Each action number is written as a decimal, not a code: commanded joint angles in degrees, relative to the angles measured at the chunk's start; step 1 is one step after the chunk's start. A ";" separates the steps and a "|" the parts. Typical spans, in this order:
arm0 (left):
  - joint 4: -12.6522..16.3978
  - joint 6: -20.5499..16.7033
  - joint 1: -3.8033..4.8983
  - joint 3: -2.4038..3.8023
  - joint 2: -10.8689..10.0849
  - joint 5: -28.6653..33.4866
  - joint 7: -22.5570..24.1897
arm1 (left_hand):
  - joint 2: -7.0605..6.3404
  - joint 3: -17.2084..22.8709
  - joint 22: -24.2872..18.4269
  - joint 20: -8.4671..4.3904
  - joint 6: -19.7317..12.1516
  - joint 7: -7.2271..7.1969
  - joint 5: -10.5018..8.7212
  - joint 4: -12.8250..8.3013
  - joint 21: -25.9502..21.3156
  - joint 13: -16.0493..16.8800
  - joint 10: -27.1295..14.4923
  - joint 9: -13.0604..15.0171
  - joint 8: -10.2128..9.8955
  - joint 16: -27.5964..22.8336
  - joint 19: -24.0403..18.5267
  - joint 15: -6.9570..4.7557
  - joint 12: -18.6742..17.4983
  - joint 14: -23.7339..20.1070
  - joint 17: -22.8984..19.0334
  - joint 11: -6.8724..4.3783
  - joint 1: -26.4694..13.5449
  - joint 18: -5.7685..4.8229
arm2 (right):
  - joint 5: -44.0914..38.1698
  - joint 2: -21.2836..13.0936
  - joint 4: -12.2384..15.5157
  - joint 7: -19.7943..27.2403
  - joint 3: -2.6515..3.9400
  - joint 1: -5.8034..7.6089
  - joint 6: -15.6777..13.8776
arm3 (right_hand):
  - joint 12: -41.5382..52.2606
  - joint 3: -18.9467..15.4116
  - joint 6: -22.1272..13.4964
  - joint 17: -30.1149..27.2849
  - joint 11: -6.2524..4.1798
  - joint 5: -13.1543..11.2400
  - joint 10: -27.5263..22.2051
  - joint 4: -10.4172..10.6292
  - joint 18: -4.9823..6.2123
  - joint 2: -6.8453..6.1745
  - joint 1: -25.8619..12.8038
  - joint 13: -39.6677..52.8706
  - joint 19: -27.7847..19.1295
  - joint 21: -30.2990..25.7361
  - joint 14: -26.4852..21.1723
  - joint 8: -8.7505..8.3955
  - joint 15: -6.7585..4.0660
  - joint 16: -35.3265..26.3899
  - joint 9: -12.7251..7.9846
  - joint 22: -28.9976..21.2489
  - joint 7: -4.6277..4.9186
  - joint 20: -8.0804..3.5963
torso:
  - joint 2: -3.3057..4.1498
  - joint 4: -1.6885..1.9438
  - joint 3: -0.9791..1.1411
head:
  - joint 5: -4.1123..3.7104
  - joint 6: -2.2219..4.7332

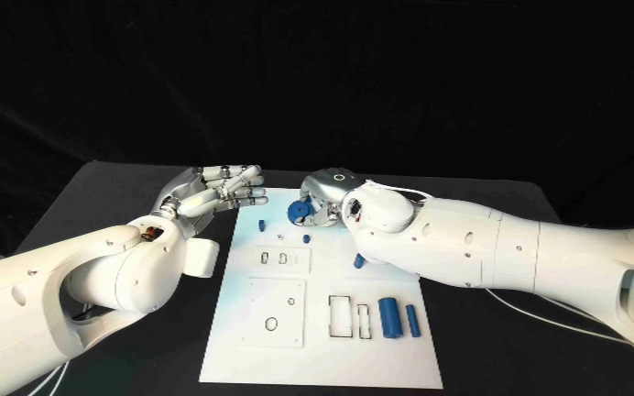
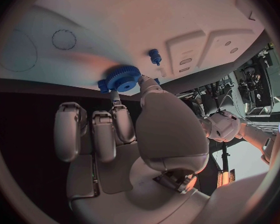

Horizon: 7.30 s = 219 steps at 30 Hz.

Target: Assemble the parts on the task board

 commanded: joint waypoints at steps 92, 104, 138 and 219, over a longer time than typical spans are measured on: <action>-2.33 0.97 0.04 0.01 -0.28 -0.40 0.01 | 0.40 0.27 -0.08 -0.12 -0.09 0.40 -0.19 -1.32 0.52 0.07 0.78 -0.06 -0.85 -0.63 0.48 0.38 -0.17 0.39 0.30 -0.02 1.35 0.26 | 23.70 -24.34 4.60 16.52 0.20 -2.84 -0.17 | 1.09 6.30 4.91 10.60 -0.81 -2.33 1.62 -9.32 -0.45 0.27 11.36 4.10 -0.63 -2.12 4.94 -1.81 -0.57 -0.05 0.46 2.94 -0.60 -0.36 | -0.25 -1.16 0.96 | -0.73 -0.58; -2.37 0.92 0.04 0.01 -0.27 -0.40 -0.04 | 0.41 0.27 -0.08 -0.12 -0.16 0.42 -0.21 -1.35 0.53 0.05 0.70 -0.07 -0.92 -0.66 0.48 0.39 -0.24 0.40 0.31 0.01 1.34 0.26 | 23.62 -24.32 4.70 16.24 0.21 -2.85 -0.42 | 1.17 6.76 5.06 10.71 -0.75 -2.80 1.73 -9.11 -0.50 -0.06 10.45 4.22 -0.52 -2.01 4.97 -1.85 -0.53 -0.02 0.39 3.15 -0.57 -0.37 | -0.26 -1.19 0.96 | -0.72 -0.59; -3.45 1.11 0.03 -0.02 0.49 -0.40 -0.33 | 0.47 0.32 -0.09 -0.13 -0.21 0.40 -0.22 -1.51 0.55 0.01 0.61 -0.08 -1.03 -0.75 0.48 0.40 -0.35 0.42 0.34 0.02 1.48 0.26 | 26.83 -22.94 13.28 11.25 0.53 -1.33 -7.05 | 2.29 14.55 7.83 12.32 -2.02 -1.12 3.39 -10.19 -0.85 2.71 8.94 5.89 0.54 -0.93 5.34 -0.33 -1.63 0.55 1.05 4.79 -1.94 -1.42 | -1.06 -1.14 0.83 | 0.24 -1.45; -6.20 1.57 -0.01 -0.33 2.87 -0.46 -1.10 | 0.50 0.36 -0.10 -0.14 -0.20 0.37 -0.22 -1.61 0.57 0.00 0.62 -0.07 -1.07 -0.79 0.48 0.40 -0.37 0.43 0.36 0.01 1.59 0.26 | 6.60 -3.64 11.54 1.23 -0.89 -6.55 -0.17 | 2.29 14.41 6.75 12.85 -1.75 -1.86 3.38 -8.99 -0.85 0.58 2.84 5.99 0.62 -1.12 5.46 -0.57 -1.40 0.74 1.17 5.10 -1.69 -1.24 | -2.17 -0.61 0.65 | 4.60 -4.51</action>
